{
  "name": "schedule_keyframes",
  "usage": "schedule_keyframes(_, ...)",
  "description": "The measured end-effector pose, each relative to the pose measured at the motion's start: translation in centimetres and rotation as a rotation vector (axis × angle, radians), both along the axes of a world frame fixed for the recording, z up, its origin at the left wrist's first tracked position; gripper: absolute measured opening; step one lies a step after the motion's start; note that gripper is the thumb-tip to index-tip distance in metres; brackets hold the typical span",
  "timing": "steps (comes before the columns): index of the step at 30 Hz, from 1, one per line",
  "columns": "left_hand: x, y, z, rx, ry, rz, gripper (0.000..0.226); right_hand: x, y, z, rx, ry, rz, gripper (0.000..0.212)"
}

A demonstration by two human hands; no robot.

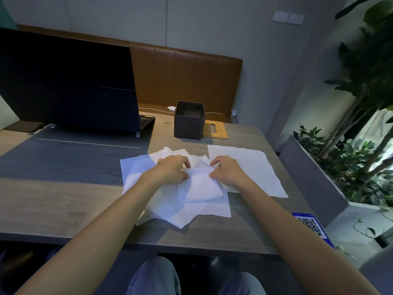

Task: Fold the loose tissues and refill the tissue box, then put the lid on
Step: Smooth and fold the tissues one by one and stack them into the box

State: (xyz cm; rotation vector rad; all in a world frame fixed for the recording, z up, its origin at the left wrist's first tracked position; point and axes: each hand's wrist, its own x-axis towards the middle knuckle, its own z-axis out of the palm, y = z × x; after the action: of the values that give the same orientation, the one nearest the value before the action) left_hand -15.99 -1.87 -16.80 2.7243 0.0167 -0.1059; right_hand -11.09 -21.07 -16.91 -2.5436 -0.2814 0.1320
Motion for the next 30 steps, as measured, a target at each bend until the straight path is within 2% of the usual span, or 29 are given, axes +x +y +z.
schedule_keyframes(3,0.0,0.0,0.2,0.035,-0.025,-0.009,0.024,-0.2,0.0,0.2,0.118,0.008,-0.012,0.027)
schedule_keyframes(5,0.1,0.0,0.3,0.011,-0.052,-0.014,0.034,-0.3,-0.1,0.6,0.235,0.010,-0.006,0.027)
schedule_keyframes(9,0.2,-0.6,1.3,-0.265,-0.164,-0.080,0.053,-1.0,-0.5,2.5,0.430,-0.028,0.088,0.025)
schedule_keyframes(11,0.5,-1.3,2.2,-0.426,-0.172,-0.105,0.049,-1.3,-0.8,3.5,0.461,-0.077,0.147,0.024)
schedule_keyframes(15,0.6,-2.3,3.6,-0.780,-0.101,-0.015,0.033,-1.3,-1.1,5.1,0.463,-0.145,0.216,0.025)
schedule_keyframes(18,0.4,-2.5,3.3,-0.873,-0.154,0.013,0.023,-1.0,-1.5,5.6,0.466,-0.105,0.195,0.027)
schedule_keyframes(21,0.1,-2.4,3.0,-0.967,-0.218,0.057,0.018,-1.0,-2.1,5.6,0.435,-0.041,0.238,0.016)
schedule_keyframes(25,-0.3,-2.7,3.2,-0.986,-0.328,0.051,0.019,-1.3,-2.3,5.5,0.433,-0.029,0.249,0.015)
schedule_keyframes(30,-0.2,-4.1,3.4,-0.802,-0.496,0.031,0.024,-1.6,-2.4,6.2,0.468,-0.041,0.282,0.020)
